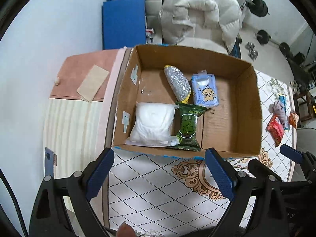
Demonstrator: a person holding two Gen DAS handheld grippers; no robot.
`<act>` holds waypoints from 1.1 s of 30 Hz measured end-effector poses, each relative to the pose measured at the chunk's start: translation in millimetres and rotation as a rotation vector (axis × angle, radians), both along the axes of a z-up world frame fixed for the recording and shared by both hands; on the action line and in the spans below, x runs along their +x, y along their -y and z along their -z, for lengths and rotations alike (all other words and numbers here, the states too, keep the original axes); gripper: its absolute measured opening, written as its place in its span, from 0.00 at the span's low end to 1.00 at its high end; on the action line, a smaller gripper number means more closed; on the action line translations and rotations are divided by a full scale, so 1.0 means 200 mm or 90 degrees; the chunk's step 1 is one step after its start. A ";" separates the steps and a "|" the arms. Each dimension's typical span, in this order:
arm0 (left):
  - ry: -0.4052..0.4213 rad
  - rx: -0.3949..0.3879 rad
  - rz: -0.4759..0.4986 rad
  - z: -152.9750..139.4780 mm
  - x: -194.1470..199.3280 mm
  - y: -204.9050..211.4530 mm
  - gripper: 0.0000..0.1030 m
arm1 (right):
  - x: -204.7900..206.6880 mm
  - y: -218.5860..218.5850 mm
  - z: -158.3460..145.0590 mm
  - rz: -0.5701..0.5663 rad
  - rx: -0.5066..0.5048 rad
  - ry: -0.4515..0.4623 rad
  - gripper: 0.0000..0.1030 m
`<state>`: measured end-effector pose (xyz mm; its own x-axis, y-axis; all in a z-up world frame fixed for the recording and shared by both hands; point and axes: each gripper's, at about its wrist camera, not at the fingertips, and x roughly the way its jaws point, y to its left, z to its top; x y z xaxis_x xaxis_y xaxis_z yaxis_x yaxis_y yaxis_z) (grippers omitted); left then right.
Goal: Organize soft objects
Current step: 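Lower both items into the box front and open both grippers, then grasp the red snack bag with the left gripper while the right grasps the grey sock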
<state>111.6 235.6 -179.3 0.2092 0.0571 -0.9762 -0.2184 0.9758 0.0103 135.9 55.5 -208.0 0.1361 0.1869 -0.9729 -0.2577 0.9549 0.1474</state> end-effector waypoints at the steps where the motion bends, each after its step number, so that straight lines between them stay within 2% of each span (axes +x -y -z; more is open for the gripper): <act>1: 0.006 0.001 0.000 -0.02 -0.02 0.01 0.91 | -0.02 0.01 -0.03 0.000 0.007 0.004 1.00; 9: 0.026 0.013 -0.001 -0.12 -0.04 0.10 0.92 | -0.06 0.11 -0.15 0.000 0.050 0.019 1.00; 13: 0.036 0.016 -0.003 -0.17 0.03 0.25 0.92 | -0.03 0.25 -0.18 0.017 0.064 0.031 1.00; 16: 0.040 -0.017 -0.005 -0.17 0.12 0.44 0.92 | 0.01 0.46 -0.20 0.046 0.061 0.033 1.00; 17: 0.036 -0.036 -0.007 -0.15 0.15 0.50 0.91 | 0.04 0.55 -0.20 0.062 0.060 0.032 1.00; 18: 0.031 -0.076 -0.010 -0.12 0.19 0.60 0.91 | 0.07 0.69 -0.20 0.088 0.055 0.030 1.00; 21: -0.003 -0.180 -0.004 0.03 0.31 0.88 0.91 | 0.18 1.09 -0.19 0.164 0.025 0.032 1.00; 22: -0.023 -0.201 0.002 0.09 0.35 0.98 0.91 | 0.21 1.20 -0.18 0.188 0.016 0.033 1.00; 25: -0.115 -0.272 0.016 0.39 0.50 1.31 0.91 | 0.32 1.62 -0.11 0.264 -0.029 0.029 1.00; 26: -0.142 -0.282 0.016 0.48 0.54 1.39 0.90 | 0.35 1.73 -0.08 0.281 -0.043 0.023 1.00; 28: -0.198 -0.293 0.006 0.69 0.63 1.55 0.79 | 0.40 1.93 0.00 0.311 -0.058 0.004 0.97; 31: -0.268 -0.302 -0.029 0.96 0.73 1.72 0.79 | 0.46 2.14 0.12 0.334 -0.067 -0.019 0.93; 33: -0.296 -0.306 -0.055 1.08 0.76 1.79 0.79 | 0.49 2.23 0.19 0.340 -0.070 -0.031 0.91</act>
